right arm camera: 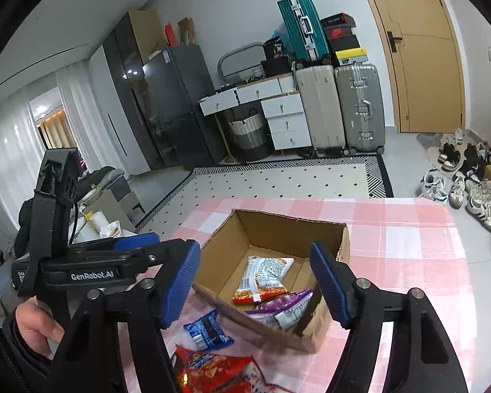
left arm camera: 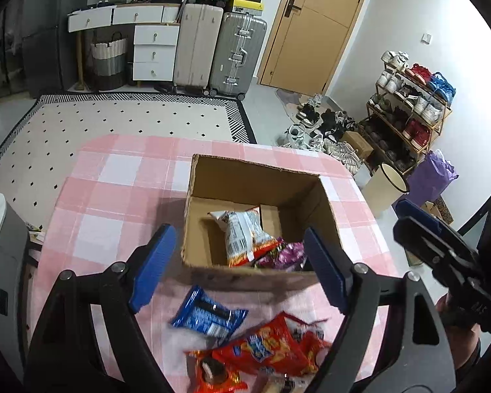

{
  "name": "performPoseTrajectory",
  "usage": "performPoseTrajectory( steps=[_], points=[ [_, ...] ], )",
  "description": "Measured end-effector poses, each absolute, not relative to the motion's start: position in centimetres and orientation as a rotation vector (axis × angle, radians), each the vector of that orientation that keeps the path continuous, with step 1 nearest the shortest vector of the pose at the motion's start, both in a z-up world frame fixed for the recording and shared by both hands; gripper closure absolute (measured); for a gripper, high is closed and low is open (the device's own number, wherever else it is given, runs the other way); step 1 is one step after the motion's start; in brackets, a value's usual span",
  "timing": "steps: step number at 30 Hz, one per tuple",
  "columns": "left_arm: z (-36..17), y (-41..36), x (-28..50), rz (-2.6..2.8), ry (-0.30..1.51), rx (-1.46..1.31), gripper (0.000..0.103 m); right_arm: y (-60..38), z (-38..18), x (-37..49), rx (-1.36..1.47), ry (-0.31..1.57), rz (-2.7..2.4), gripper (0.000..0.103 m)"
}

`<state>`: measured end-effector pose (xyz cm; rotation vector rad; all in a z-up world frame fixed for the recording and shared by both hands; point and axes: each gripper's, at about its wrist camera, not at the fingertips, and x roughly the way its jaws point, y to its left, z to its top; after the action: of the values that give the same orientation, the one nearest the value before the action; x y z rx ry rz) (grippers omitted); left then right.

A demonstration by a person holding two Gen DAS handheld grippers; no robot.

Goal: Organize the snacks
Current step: 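Open both grippers to drop the bags and withdraw from the box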

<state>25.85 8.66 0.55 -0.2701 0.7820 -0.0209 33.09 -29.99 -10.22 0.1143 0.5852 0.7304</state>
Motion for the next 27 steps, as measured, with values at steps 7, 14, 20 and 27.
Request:
performPoseTrajectory(
  steps=[7, 14, 20, 27],
  points=[
    [2.0, 7.9, 20.5, 0.003, 0.766, -0.226, 0.016, -31.3, -8.5, 28.5, 0.106, 0.538, 0.735, 0.024],
    [3.8, 7.2, 14.7, 0.005, 0.712, -0.207, 0.002, -32.3, -7.1, 23.4, 0.103, 0.496, 0.747, 0.017],
    [5.3, 6.9, 10.4, 0.000, 0.677, -0.210, 0.001, -33.2, -6.2, 19.4, 0.100, 0.458, 0.749, 0.011],
    [5.6, 6.0, 6.0, -0.036, 0.655, -0.190, 0.001, -34.3, -6.2, 15.3, 0.104, 0.442, 0.754, 0.006]
  ],
)
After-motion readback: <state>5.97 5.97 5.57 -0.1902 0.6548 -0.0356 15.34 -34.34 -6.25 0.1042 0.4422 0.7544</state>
